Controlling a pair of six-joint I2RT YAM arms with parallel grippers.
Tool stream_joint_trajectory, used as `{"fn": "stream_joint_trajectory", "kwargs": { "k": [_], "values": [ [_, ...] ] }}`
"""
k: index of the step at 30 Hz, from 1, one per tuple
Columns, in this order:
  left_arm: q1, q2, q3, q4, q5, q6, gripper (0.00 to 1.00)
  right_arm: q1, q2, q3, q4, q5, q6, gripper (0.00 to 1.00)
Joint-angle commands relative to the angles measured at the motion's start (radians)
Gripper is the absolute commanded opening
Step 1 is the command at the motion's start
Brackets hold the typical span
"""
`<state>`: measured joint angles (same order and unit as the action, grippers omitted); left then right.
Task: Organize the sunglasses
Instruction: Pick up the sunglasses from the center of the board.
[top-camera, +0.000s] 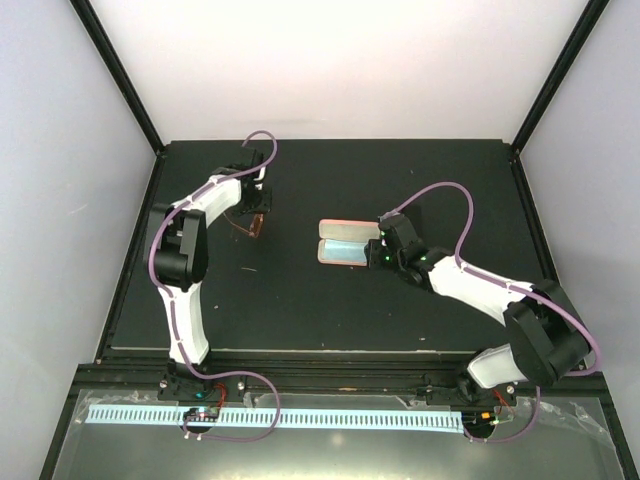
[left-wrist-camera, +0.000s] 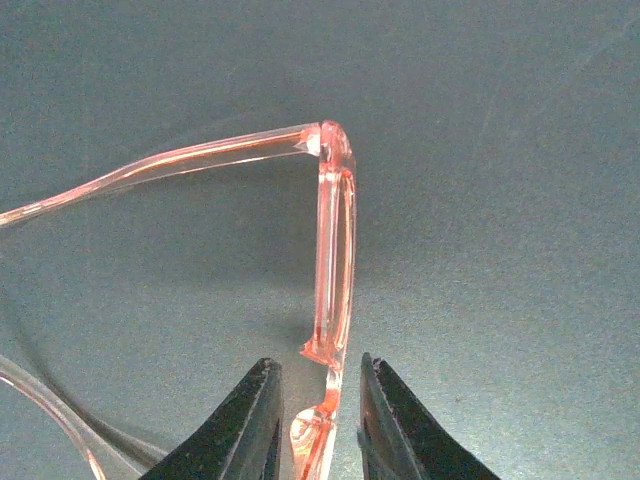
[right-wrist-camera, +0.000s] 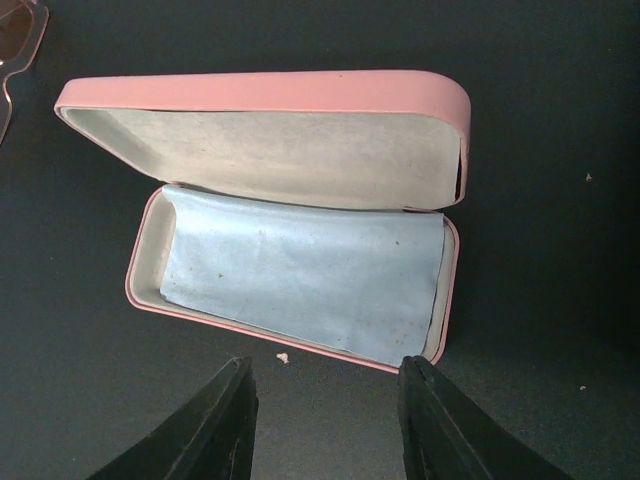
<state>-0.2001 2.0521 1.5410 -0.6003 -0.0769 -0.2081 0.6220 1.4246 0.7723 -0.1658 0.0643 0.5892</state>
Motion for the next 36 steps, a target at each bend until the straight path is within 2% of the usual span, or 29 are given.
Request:
{"fn": "stream_joint_trajectory", "kwargs": {
  "k": [1, 8, 14, 19, 23, 29, 32, 36],
  "values": [
    [0.016, 0.042, 0.050, -0.068, 0.015, 0.047, 0.23, 0.004, -0.025, -0.010, 0.006, -0.001, 0.009, 0.41],
    [0.016, 0.057, 0.045, -0.092, 0.051, 0.058, 0.21, 0.005, -0.027, -0.011, 0.006, -0.004, 0.010, 0.41],
    [0.016, 0.028, 0.020, -0.086, 0.062, 0.054, 0.02, 0.006, -0.033, -0.019, 0.010, -0.004, 0.017, 0.40],
    [0.008, -0.043, 0.000, -0.086, 0.119, 0.062, 0.02, 0.006, -0.057, -0.030, 0.032, -0.028, 0.025, 0.40],
    [-0.016, -0.170, -0.080, -0.030, 0.318, 0.049, 0.01, 0.005, -0.126, -0.066, 0.116, -0.108, 0.033, 0.44],
    [-0.116, -0.446, -0.277, 0.227, 0.749, 0.005, 0.02, 0.005, -0.282, -0.164, 0.360, -0.288, 0.044, 0.65],
    [-0.201, -0.539, -0.345, 0.327, 0.867, -0.022, 0.02, 0.007, -0.342, -0.186, 0.471, -0.372, 0.075, 0.71],
    [-0.301, -0.620, -0.418, 0.466, 0.956, -0.079, 0.02, 0.005, -0.390, -0.188, 0.576, -0.439, 0.115, 0.73]
  ]
}}
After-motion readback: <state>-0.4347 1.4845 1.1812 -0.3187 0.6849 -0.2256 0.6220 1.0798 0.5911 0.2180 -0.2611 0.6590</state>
